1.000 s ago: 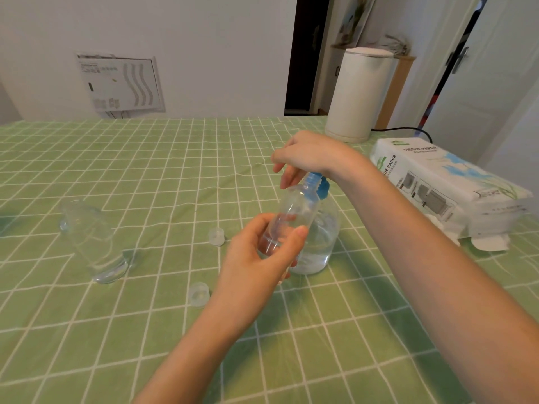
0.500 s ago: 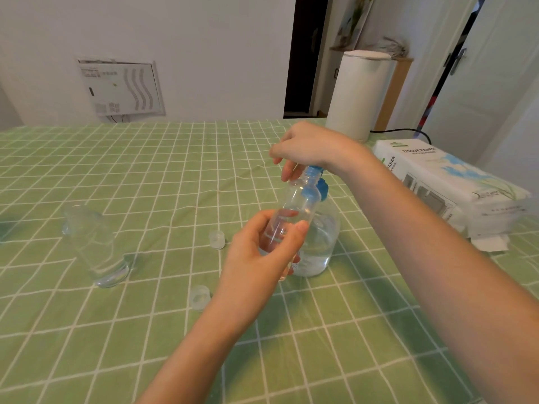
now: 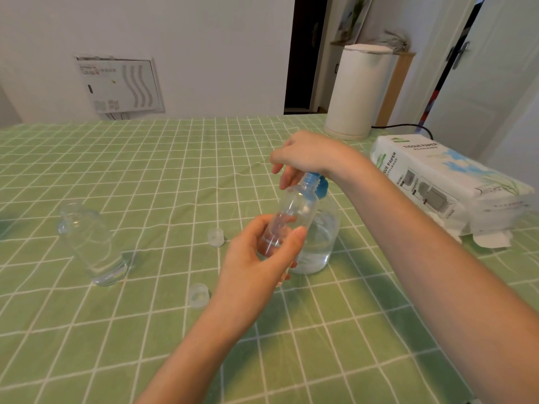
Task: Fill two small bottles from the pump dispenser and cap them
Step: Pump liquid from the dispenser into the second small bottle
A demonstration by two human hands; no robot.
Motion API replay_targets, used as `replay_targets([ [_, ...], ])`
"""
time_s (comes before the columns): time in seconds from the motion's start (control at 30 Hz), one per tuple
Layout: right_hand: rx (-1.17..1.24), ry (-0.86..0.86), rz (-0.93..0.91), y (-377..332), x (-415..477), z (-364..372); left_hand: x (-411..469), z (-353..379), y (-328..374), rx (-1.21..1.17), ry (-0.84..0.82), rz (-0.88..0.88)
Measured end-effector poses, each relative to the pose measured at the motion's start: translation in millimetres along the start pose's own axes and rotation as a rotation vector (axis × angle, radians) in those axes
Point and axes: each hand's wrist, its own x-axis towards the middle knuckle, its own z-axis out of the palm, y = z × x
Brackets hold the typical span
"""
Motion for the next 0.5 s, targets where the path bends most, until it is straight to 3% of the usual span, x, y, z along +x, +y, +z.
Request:
replay_targets([
  [0.5, -0.045, 0.023, -0.023, -6.0, 1.7, -8.3, 3.2, 0.6, 1.7, -0.015, 0.009, 0.023],
])
